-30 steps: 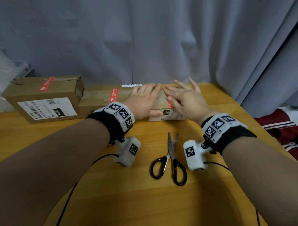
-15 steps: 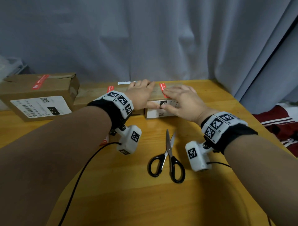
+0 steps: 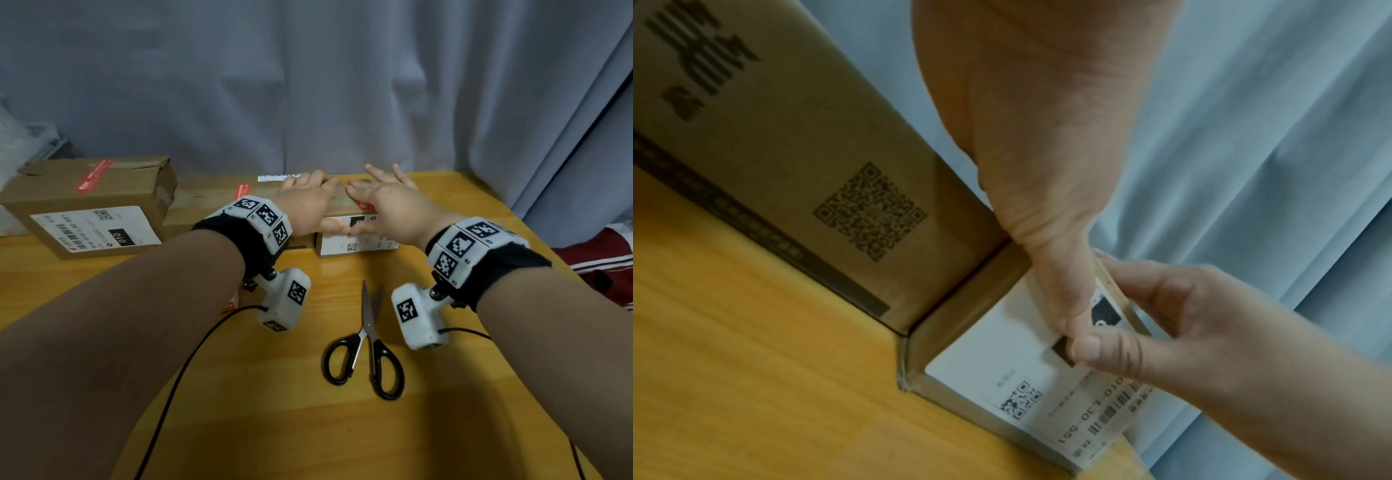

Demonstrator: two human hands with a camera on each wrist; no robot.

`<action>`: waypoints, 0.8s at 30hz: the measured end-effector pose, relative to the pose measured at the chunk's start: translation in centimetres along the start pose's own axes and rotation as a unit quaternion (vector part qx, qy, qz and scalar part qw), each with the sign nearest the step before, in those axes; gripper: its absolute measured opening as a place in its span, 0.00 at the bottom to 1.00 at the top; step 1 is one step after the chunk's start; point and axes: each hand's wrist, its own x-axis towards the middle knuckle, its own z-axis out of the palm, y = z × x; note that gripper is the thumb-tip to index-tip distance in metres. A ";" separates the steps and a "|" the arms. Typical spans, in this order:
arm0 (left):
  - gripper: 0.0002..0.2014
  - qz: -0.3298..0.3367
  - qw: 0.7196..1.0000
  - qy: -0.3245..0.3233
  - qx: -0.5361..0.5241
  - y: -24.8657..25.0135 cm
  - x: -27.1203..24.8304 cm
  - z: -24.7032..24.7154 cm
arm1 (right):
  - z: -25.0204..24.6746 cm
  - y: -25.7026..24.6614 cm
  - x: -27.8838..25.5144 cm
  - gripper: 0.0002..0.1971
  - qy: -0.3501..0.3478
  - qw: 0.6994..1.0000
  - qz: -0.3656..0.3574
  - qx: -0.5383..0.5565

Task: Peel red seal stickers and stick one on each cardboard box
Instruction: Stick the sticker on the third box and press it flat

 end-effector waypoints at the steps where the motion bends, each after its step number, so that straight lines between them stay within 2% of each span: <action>1: 0.48 -0.001 1.000 -0.001 -0.001 0.0 0.0 -0.1 | 0.0 -0.1 -0.5 0.31 0.020 1.000 -0.006 0.002; 4: 0.48 -0.008 1.000 -0.002 0.001 0.1 0.1 -0.2 | 0.4 -0.1 -1.7 0.18 0.097 0.994 -0.022 0.035; 8: 0.48 -0.013 1.000 0.000 -0.005 0.2 0.1 -0.4 | 0.8 -0.2 -2.3 0.13 0.169 0.984 0.001 0.053; 12: 0.46 -0.003 1.000 0.012 -0.014 -0.3 0.0 -0.6 | 0.9 -0.2 -1.3 0.19 0.109 0.993 0.044 0.030; 18: 0.46 0.011 1.000 0.015 -0.021 -1.1 0.2 -1.0 | -0.6 -0.3 1.4 0.46 -0.053 0.996 0.073 -0.028; 20: 0.46 0.009 0.999 0.019 -0.024 -1.2 0.6 -0.9 | -0.5 -0.3 2.0 0.52 -0.087 0.992 0.087 -0.037; 24: 0.44 -0.006 0.999 0.024 -0.022 -1.5 1.2 -0.7 | 0.0 -0.1 3.3 0.51 -0.081 0.991 0.100 -0.029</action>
